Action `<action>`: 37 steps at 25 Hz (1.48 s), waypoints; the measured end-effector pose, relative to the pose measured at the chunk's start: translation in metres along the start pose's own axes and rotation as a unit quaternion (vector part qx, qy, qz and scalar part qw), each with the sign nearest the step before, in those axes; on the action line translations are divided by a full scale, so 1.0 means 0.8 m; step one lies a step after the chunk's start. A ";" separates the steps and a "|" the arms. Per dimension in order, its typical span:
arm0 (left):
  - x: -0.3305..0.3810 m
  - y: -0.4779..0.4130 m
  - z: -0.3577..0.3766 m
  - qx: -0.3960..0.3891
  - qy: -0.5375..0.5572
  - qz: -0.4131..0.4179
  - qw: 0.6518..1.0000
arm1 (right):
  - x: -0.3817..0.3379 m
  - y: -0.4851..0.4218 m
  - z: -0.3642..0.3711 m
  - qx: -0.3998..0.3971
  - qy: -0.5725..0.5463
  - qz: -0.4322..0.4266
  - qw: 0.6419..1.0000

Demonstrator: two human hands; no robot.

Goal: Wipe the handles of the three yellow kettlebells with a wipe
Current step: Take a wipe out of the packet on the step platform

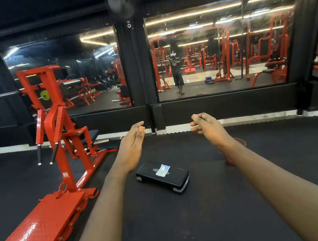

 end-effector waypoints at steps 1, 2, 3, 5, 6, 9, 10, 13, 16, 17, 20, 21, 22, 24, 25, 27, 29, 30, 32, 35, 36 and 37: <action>-0.010 -0.009 0.008 0.000 0.005 -0.008 1.000 | 0.012 -0.011 0.002 0.002 -0.010 0.005 1.000; -0.023 -0.022 0.016 0.001 0.004 -0.016 1.000 | 0.023 -0.025 0.004 0.004 -0.015 0.011 1.000; -0.040 -0.035 0.028 -0.002 0.002 -0.022 1.000 | 0.039 -0.043 0.005 0.002 -0.018 0.013 1.000; -0.072 -0.063 0.057 -0.020 0.003 -0.035 0.999 | 0.075 -0.080 0.005 0.007 -0.026 0.023 0.999; -0.089 -0.079 0.071 -0.023 0.006 -0.043 0.999 | 0.096 -0.101 0.004 0.010 -0.033 0.030 0.999; -0.143 -0.136 0.111 -0.025 0.001 -0.069 0.997 | 0.164 -0.174 0.007 0.000 -0.060 0.061 0.996; -0.162 -0.154 0.123 -0.024 0.001 -0.083 0.996 | 0.187 -0.197 0.008 -0.002 -0.066 0.074 0.995; -0.209 -0.206 0.161 -0.013 -0.009 -0.110 0.994 | 0.236 -0.265 0.017 -0.026 -0.072 0.093 0.993; -0.253 -0.242 0.197 -0.023 -0.007 -0.146 0.989 | 0.283 -0.316 0.036 -0.046 -0.079 0.127 0.988; -0.270 -0.253 0.207 -0.022 -0.006 -0.155 0.988 | 0.300 -0.331 0.044 -0.053 -0.081 0.136 0.986; -0.327 -0.286 0.232 -0.022 -0.007 -0.184 0.983 | 0.350 -0.375 0.069 -0.065 -0.077 0.165 0.981; -0.349 -0.297 0.241 -0.022 -0.004 -0.194 0.981 | 0.368 -0.389 0.077 -0.067 -0.075 0.175 0.979; -0.374 -0.312 0.250 -0.024 -0.003 -0.200 0.979 | 0.388 -0.408 0.086 -0.070 -0.071 0.183 0.978; -0.422 -0.343 0.268 -0.031 -0.001 -0.209 0.978 | 0.426 -0.449 0.102 -0.074 -0.060 0.193 0.976; -0.449 -0.362 0.277 -0.033 0.007 -0.217 0.976 | 0.445 -0.473 0.110 -0.073 -0.056 0.198 0.976; -0.508 -0.401 0.297 -0.040 0.029 -0.238 0.970 | 0.483 -0.522 0.129 -0.068 -0.043 0.212 0.974; -0.554 -0.440 0.313 -0.049 0.044 -0.253 0.965 | 0.511 -0.563 0.149 -0.071 -0.034 0.229 0.970; -0.580 -0.464 0.321 -0.058 0.053 -0.264 0.961 | 0.528 -0.587 0.161 -0.071 -0.028 0.241 0.968; -0.626 -0.516 0.337 -0.080 0.063 -0.270 0.957 | 0.560 -0.635 0.184 -0.063 -0.025 0.255 0.965; -0.693 -0.580 0.363 -0.100 0.080 -0.300 0.946 | 0.607 -0.696 0.204 -0.048 -0.025 0.289 0.956; -0.712 -0.598 0.374 -0.105 0.078 -0.303 0.944 | 0.621 -0.714 0.207 -0.042 -0.024 0.296 0.954; -0.728 -0.613 0.387 -0.114 0.073 -0.300 0.944 | 0.637 -0.731 0.210 -0.040 -0.025 0.302 0.952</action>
Point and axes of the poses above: each hand's wrist, its own y-axis away from the middle knuckle, its own z-axis out of the palm, x = y × z, the point moved 8 cm from there along -y, towards the middle knuckle, and after that the axes turned 7 degrees about -y, right-handed, at the moved point
